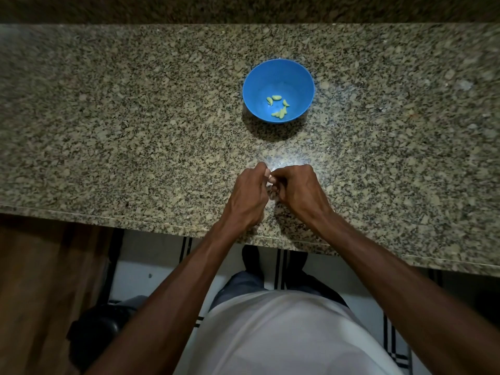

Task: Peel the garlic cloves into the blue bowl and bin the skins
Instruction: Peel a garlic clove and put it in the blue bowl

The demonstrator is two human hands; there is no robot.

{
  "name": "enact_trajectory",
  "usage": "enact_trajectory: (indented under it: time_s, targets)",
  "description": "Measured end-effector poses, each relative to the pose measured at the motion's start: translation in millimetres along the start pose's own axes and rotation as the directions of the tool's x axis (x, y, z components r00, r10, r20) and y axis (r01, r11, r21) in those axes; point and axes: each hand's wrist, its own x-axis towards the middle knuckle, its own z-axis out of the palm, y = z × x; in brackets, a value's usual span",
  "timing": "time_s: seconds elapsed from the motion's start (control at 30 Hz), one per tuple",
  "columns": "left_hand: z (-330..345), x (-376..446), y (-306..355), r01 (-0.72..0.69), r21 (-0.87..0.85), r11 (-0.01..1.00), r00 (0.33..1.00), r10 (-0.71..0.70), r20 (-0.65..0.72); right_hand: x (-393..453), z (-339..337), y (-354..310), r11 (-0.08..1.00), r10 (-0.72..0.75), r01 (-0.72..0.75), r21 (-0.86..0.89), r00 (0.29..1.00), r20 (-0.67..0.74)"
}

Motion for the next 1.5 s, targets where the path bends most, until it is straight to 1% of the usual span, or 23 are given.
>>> enact_trajectory:
  time_s: [0.13,0.27,0.4,0.53,0.6,0.7,0.8,0.9,1.0,1.07,1.13,1.23,1.3,1.33,1.4,1.5]
  targets:
    - [4.9,-0.7,4.7,0.14,-0.043,0.989,0.99,-0.139,0.039,-0.7,2.1,1.7,0.998,-0.023,0.022,-0.062,1.0,-0.017]
    - [5.7,1.2,5.9,0.25,-0.067,0.966,0.966,-0.244,0.087,-2.8,4.1,1.5,0.996,-0.027,0.024,-0.091,0.999,-0.03]
    - [2.6,0.8,6.6,0.315,-0.171,0.934,0.945,-0.293,0.144,-3.7,5.6,0.9,0.994,-0.04,0.036,-0.105,0.999,-0.035]
    - [-1.0,2.8,3.4,0.406,-0.276,0.871,0.91,-0.356,0.214,-5.5,6.2,1.0,0.993,-0.067,0.06,-0.102,0.996,-0.062]
    - [-2.7,3.5,1.5,0.438,-0.325,0.839,0.894,-0.367,0.256,-6.8,5.7,1.9,0.996,-0.065,0.061,-0.059,0.995,-0.07]
    - [-7.6,3.5,1.7,0.46,-0.409,0.788,0.884,-0.368,0.288,-7.0,4.5,4.1,0.997,-0.015,0.02,0.076,0.997,-0.071]
    - [-7.7,4.8,-0.9,0.462,-0.416,0.783,0.882,-0.357,0.308,-5.1,-0.6,6.0,0.986,0.037,-0.03,0.165,0.999,-0.037]
    - [-7.3,5.0,-1.0,0.469,-0.467,0.75,0.879,-0.345,0.33,-3.8,-6.4,7.8,0.968,0.071,-0.071,0.242,0.997,0.008]
    - [-6.9,3.7,0.6,0.452,-0.473,0.756,0.888,-0.329,0.321,-1.5,-7.7,13.7,0.941,0.133,-0.144,0.305,0.989,0.056]
    - [-6.8,2.0,-0.4,0.419,-0.468,0.778,0.904,-0.308,0.298,-0.1,-6.9,17.6,0.908,0.174,-0.202,0.367,0.979,0.109]
    - [-8.1,-0.6,-0.1,0.386,-0.459,0.8,0.919,-0.29,0.266,0.1,-5.2,19.8,0.826,0.221,-0.274,0.492,0.961,0.164]
    - [-7.8,-3.3,-0.1,0.349,-0.406,0.845,0.935,-0.283,0.213,-0.7,-3.4,19.2,0.607,0.31,-0.374,0.701,0.924,0.225]
    - [-7.9,-3.7,0.1,0.334,-0.403,0.852,0.941,-0.277,0.194,-0.5,-2.3,18.3,0.487,0.358,-0.407,0.773,0.9,0.248]
    - [-8.5,-3.5,0.3,0.332,-0.406,0.852,0.942,-0.276,0.19,-0.5,-2.1,17.9,0.46,0.37,-0.413,0.786,0.894,0.254]
    - [-9.9,-2.8,-0.5,0.334,-0.427,0.84,0.942,-0.282,0.181,-0.7,-1.7,17.1,0.452,0.372,-0.409,0.793,0.894,0.249]
    - [-12.5,-2.4,-3.5,0.329,-0.458,0.826,0.944,-0.3,0.137,-0.5,-0.5,17.6,0.517,0.355,-0.362,0.776,0.915,0.191]
